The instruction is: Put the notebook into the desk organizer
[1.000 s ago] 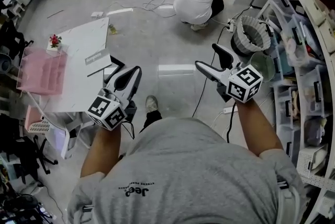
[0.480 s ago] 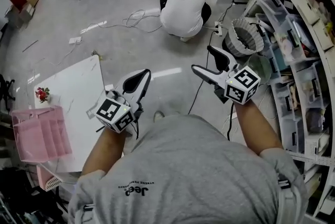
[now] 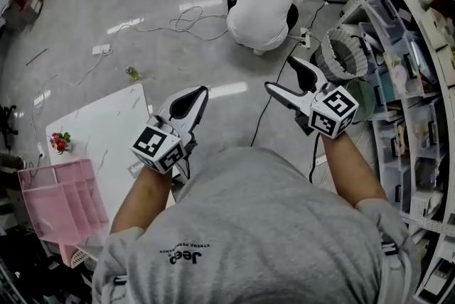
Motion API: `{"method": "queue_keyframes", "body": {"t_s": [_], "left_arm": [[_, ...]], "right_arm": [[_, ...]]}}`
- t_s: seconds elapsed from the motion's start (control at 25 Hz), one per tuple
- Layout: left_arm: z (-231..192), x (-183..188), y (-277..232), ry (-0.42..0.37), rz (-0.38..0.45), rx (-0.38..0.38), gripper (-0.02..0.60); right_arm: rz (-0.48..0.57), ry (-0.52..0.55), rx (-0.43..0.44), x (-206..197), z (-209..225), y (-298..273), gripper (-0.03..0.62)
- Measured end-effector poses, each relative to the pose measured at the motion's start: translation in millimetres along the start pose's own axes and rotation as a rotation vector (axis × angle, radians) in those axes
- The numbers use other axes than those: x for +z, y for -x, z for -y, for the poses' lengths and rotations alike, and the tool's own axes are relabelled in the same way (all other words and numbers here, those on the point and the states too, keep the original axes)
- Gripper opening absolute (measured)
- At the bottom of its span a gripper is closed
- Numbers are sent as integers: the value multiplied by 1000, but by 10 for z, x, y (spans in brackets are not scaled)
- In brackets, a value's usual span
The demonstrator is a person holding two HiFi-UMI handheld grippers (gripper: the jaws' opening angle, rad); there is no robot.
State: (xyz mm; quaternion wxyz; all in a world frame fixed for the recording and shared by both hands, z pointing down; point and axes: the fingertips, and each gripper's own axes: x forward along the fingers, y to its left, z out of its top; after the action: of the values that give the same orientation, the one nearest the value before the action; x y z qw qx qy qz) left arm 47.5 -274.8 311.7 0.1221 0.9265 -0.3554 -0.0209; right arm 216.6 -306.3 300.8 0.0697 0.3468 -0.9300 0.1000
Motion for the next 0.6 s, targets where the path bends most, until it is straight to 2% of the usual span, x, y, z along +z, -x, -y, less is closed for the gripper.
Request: {"method": "queue_keyframes", "body": {"t_s": [0.16, 0.28, 0.4, 0.6], "left_arm": [[-153, 1, -168, 19, 4, 42, 54], [-192, -33, -333, -10, 6, 88, 54], [-169, -3, -574, -33, 20, 158, 54], [-145, -14, -838, 15, 67, 313, 54]], "right_arm": [[-4, -4, 32, 15, 240, -144, 377], [-6, -8, 76, -2, 489, -189, 377], [-5, -10, 140, 1, 813, -199, 377], [-41, -19, 295, 0, 1209, -350, 377]]}}
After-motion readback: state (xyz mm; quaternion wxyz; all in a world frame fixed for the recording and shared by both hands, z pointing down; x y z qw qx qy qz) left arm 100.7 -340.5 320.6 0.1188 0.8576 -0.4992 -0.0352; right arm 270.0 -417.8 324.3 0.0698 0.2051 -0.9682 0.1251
